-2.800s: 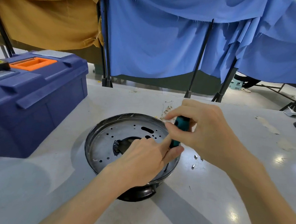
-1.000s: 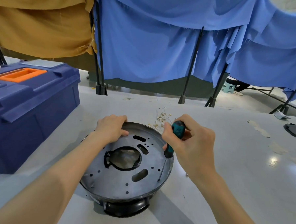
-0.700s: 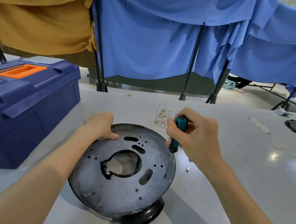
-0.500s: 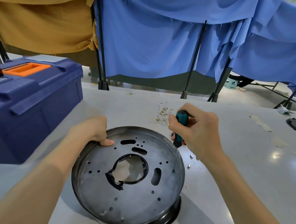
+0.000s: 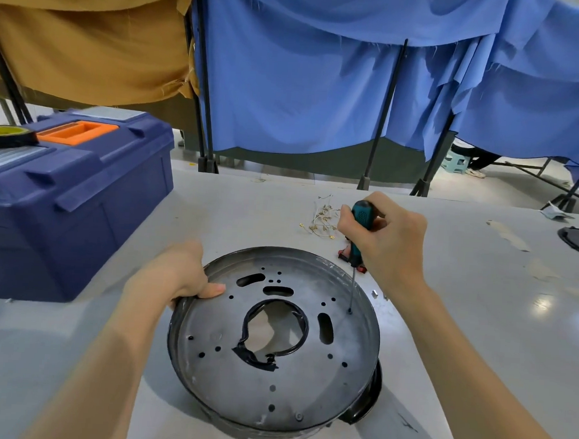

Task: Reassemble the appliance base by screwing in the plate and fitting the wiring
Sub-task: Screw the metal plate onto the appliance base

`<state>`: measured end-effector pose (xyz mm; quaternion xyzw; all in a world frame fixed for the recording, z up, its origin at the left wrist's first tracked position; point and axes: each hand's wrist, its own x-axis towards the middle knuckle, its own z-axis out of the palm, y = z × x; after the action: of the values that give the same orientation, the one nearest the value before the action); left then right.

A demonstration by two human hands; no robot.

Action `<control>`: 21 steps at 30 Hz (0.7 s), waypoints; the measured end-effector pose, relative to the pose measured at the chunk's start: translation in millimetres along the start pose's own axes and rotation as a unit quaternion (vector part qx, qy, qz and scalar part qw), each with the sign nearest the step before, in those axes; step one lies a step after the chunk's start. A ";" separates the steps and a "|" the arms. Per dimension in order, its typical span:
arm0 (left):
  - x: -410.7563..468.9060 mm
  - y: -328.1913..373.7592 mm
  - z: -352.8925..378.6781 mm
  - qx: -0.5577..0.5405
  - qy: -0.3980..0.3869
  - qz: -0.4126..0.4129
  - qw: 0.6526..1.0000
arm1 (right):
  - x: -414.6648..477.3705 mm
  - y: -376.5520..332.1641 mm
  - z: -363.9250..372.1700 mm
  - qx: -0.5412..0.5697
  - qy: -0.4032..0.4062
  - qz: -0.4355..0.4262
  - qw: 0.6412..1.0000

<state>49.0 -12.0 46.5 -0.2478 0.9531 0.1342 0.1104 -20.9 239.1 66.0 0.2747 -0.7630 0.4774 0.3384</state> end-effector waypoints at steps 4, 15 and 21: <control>-21.9 7.0 -2.1 0.062 -0.013 -0.015 0.998 | -1.3 0.5 -4.7 -0.009 0.016 -0.003 1.000; -43.6 116.0 3.3 -0.148 -0.031 0.403 0.903 | -2.8 3.8 -8.9 -0.007 0.028 -0.008 1.000; -31.1 133.5 36.8 -0.411 -0.019 0.390 0.824 | -3.9 9.2 -14.5 -0.067 0.064 -0.005 0.996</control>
<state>13.9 125.5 47.4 0.1248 0.8247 0.5497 -0.0451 -21.5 256.3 62.5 0.2241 -0.7688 0.4402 0.4061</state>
